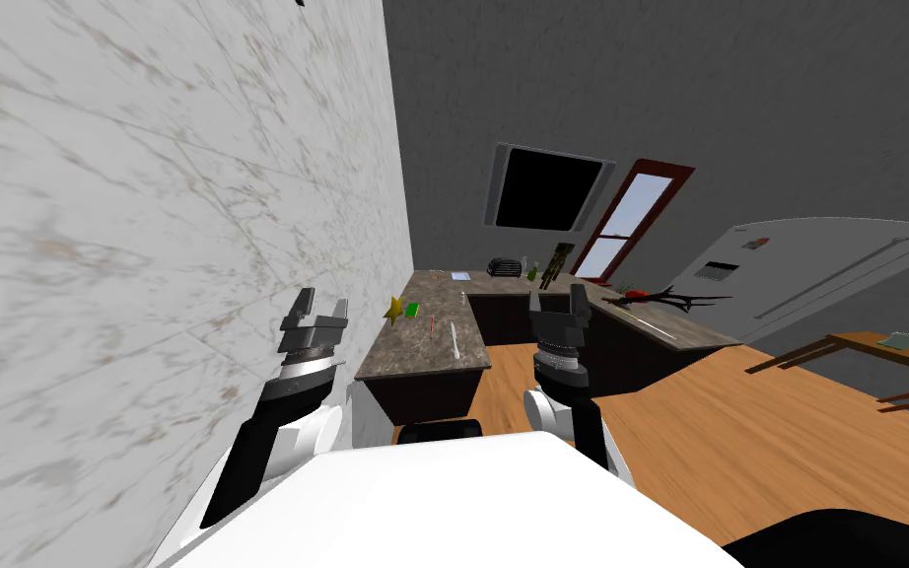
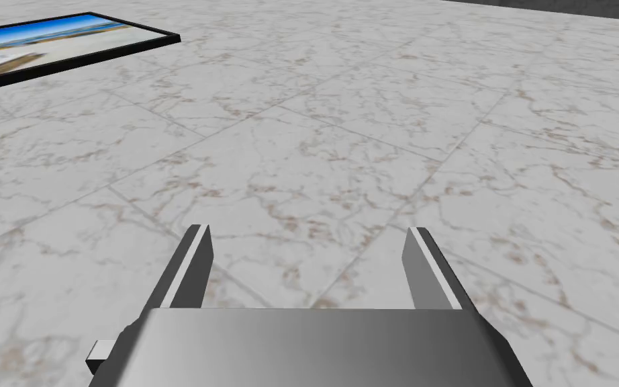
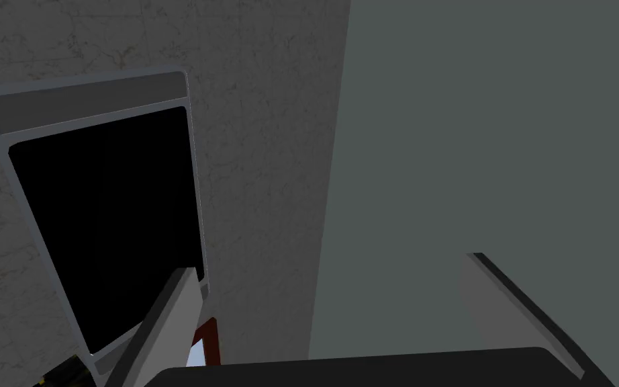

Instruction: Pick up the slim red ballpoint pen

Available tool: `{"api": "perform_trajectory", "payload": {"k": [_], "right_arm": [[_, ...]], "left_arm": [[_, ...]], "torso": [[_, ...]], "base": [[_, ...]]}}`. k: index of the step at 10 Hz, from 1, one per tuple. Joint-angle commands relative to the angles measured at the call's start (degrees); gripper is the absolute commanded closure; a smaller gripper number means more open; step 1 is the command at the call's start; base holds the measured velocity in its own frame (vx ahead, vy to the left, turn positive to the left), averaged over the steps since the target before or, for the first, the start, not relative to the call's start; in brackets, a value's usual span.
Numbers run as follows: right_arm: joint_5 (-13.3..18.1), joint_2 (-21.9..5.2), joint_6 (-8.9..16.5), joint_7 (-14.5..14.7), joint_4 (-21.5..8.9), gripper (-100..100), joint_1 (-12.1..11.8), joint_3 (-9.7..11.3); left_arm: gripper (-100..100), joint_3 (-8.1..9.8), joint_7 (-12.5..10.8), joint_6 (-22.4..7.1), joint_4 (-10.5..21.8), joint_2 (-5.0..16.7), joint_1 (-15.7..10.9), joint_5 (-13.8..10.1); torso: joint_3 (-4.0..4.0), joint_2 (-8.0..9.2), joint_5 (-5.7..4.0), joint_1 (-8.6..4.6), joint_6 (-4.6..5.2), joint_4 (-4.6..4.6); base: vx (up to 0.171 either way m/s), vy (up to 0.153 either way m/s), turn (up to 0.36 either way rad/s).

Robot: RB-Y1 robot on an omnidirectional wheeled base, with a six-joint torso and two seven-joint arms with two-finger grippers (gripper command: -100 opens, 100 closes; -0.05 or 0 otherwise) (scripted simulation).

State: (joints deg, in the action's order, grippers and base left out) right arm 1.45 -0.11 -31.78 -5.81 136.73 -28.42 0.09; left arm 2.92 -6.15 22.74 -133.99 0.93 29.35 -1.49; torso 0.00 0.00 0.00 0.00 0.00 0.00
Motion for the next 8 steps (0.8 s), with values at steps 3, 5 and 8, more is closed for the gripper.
{"api": "perform_trajectory", "payload": {"k": [3, 5, 8], "right_arm": [[0.00, 0.00, 0.00, 0.00, 0.00, 0, 0.01, 0.01], [0.00, 0.01, 0.00, 0.00, 0.00, 0, 0.01, 0.01], [0.00, 0.01, 0.00, 0.00, 0.00, 0, 0.01, 0.01]], "left_arm": [[-100, 0.75, 1.17, -0.96, 0.29, 4.58, 2.62, 1.95], [-100, 1.47, 2.34, -1.88, 0.67, 8.02, 5.19, 3.94], [-100, 2.35, 3.80, -3.01, 1.23, 11.78, 8.42, 6.50]], "torso": [[0.05, 0.10, -0.03, -0.14, 0.01, 0.02], [0.12, 0.22, -0.05, -0.23, 0.01, 0.05], [0.14, 0.24, -0.07, -0.32, 0.02, 0.06]], "base": [[-0.027, -0.040, -0.106], [-0.063, -0.073, -0.191], [-0.048, -0.079, -0.168]]}}
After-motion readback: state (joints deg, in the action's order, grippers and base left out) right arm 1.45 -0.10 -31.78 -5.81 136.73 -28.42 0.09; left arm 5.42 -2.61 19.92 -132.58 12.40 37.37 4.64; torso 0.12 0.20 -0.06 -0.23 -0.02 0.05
